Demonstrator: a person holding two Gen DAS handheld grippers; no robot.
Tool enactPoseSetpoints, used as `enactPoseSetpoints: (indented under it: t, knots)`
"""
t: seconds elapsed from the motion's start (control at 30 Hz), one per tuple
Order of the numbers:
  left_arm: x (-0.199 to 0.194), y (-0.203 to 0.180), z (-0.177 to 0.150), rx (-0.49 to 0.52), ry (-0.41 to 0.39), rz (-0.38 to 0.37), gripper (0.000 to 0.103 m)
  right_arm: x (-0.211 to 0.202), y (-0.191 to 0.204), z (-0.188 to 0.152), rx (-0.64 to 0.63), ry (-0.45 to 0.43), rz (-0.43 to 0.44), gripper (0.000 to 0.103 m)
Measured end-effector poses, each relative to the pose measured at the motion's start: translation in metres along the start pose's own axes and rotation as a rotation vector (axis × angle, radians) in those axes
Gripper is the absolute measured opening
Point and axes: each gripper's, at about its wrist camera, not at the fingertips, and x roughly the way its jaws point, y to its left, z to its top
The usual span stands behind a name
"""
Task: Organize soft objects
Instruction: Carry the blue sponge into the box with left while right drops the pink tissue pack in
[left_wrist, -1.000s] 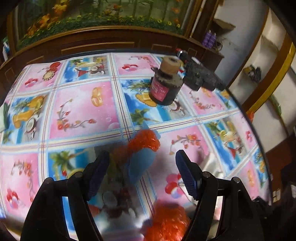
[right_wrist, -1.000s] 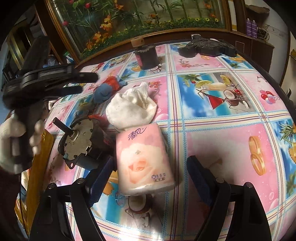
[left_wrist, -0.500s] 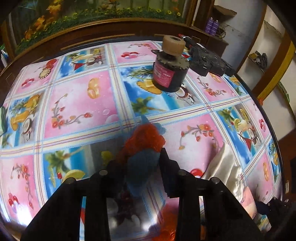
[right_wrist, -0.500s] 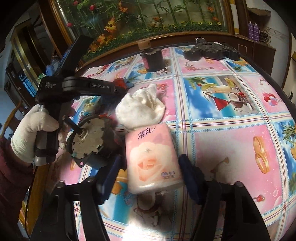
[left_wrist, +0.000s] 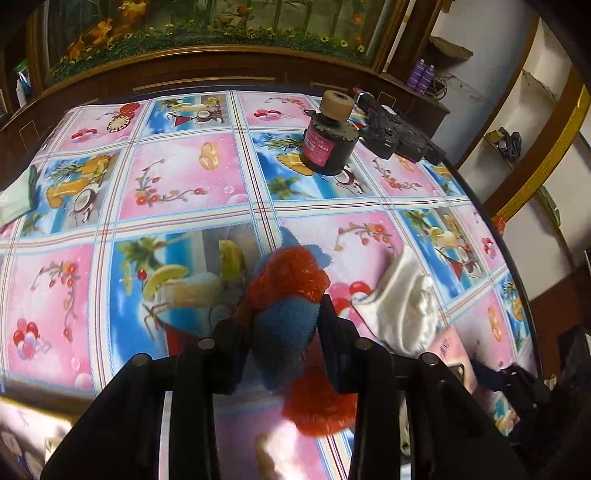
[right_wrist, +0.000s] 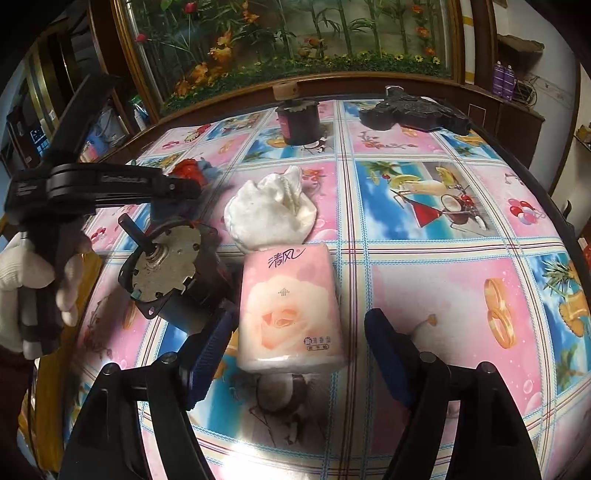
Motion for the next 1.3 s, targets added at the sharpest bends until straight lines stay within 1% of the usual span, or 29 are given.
enactPoseSetpoints:
  t: [0.03,0.07,0.1,0.13,0.27,0.37,0.57,0.63,0.8,0.87,0.97,1.07,1.17,1.23,1.3]
  knots:
    - [-0.005,0.0,-0.003,-0.004,-0.005,-0.005,0.031,-0.001,0.0,0.0,0.001,0.003,0.028,0.056]
    - [-0.011,0.0,-0.007,-0.006,-0.011,-0.01,0.031,-0.001,-0.001,0.0,0.006,0.006,0.056,0.053]
    - [-0.018,0.0,-0.011,-0.011,-0.019,-0.018,0.031,-0.002,-0.001,-0.001,0.003,0.004,0.046,0.047]
    - [-0.024,0.001,-0.015,-0.018,-0.026,-0.026,0.031,-0.002,-0.001,-0.001,-0.008,0.008,0.031,0.047]
    - [-0.051,0.002,-0.032,-0.038,-0.057,-0.055,0.031,-0.005,-0.005,-0.003,0.008,0.006,0.052,0.043]
    - [-0.075,0.005,-0.046,-0.059,-0.084,-0.074,0.031,-0.009,-0.01,-0.004,0.033,0.0,0.074,0.042]
    - [-0.129,0.015,-0.082,-0.094,-0.144,-0.104,0.031,-0.019,-0.012,-0.01,0.049,-0.023,0.053,0.041]
    - [-0.144,0.018,-0.096,-0.103,-0.157,-0.117,0.031,-0.029,-0.013,-0.013,0.063,-0.034,0.04,0.041]
    - [-0.179,0.027,-0.138,-0.149,-0.199,-0.137,0.031,-0.064,-0.01,-0.03,0.07,-0.067,0.044,0.041]
    - [-0.188,0.031,-0.156,-0.17,-0.218,-0.142,0.032,-0.077,-0.007,-0.036,0.063,-0.078,0.046,0.041]
    - [-0.2,0.041,-0.186,-0.227,-0.247,-0.16,0.032,-0.095,0.002,-0.045,0.044,-0.091,0.054,0.042]
    - [-0.206,0.055,-0.211,-0.283,-0.265,-0.163,0.032,-0.11,0.012,-0.054,0.019,-0.1,0.064,0.042]
    - [-0.208,0.071,-0.231,-0.338,-0.275,-0.133,0.032,-0.124,0.024,-0.061,-0.009,-0.104,0.079,0.042]
    - [-0.211,0.081,-0.242,-0.368,-0.281,-0.127,0.032,-0.131,0.035,-0.065,-0.029,-0.106,0.089,0.042]
    - [-0.216,0.085,-0.252,-0.377,-0.292,-0.106,0.032,-0.137,0.046,-0.069,-0.054,-0.108,0.096,0.042]
